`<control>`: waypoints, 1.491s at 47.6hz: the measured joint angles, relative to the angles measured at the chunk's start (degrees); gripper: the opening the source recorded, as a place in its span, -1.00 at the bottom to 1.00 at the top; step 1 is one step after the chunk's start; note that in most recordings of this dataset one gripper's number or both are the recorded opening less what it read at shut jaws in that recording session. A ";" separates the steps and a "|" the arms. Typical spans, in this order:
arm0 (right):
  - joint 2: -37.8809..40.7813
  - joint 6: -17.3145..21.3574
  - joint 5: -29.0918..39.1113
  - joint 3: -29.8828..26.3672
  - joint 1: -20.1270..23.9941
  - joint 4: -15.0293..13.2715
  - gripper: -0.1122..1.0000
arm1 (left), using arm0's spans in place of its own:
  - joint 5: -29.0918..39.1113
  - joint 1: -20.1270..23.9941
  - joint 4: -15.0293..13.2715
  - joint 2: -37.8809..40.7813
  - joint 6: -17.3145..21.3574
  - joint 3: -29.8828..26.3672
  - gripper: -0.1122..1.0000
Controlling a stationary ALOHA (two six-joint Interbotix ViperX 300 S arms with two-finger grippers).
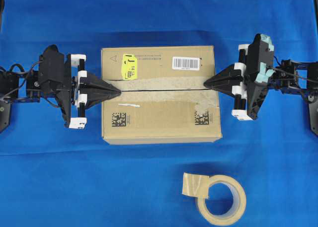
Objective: Close the cardboard box.
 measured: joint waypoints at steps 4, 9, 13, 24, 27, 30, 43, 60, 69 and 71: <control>-0.09 0.00 0.00 -0.09 0.09 0.00 -0.80 | 0.00 0.00 0.00 0.00 0.00 0.00 -0.79; -0.09 0.18 0.00 0.00 0.62 0.00 -0.80 | 0.00 0.00 0.00 0.00 0.00 0.00 -0.79; -0.09 0.26 0.00 -0.09 0.88 0.00 -0.80 | 0.00 0.00 0.00 0.00 0.09 -0.09 -0.79; -0.09 0.44 -0.35 -0.09 1.58 0.09 -0.80 | -0.09 0.00 0.00 0.00 0.09 -0.09 -0.79; 0.00 0.44 -0.44 0.00 1.85 0.09 -0.80 | -0.09 0.00 0.00 0.00 0.00 -0.09 -0.79; -0.09 0.44 -0.44 -0.09 2.11 0.09 -0.80 | -0.18 0.00 0.00 0.09 0.00 -0.09 -0.79; -0.09 0.44 -0.53 0.00 2.55 0.18 -0.80 | -0.09 0.00 0.00 0.09 0.09 -0.09 -0.79; -0.09 0.53 -0.53 0.00 2.55 0.09 -0.80 | -0.18 0.00 0.00 0.09 0.00 -0.09 -0.79; 0.00 0.44 -0.53 0.00 2.55 0.18 -0.80 | -0.09 0.00 0.00 0.09 0.09 -0.09 -0.79; -0.09 0.53 -0.53 0.00 2.55 0.18 -0.80 | -0.09 0.00 0.00 0.09 0.00 -0.09 -0.79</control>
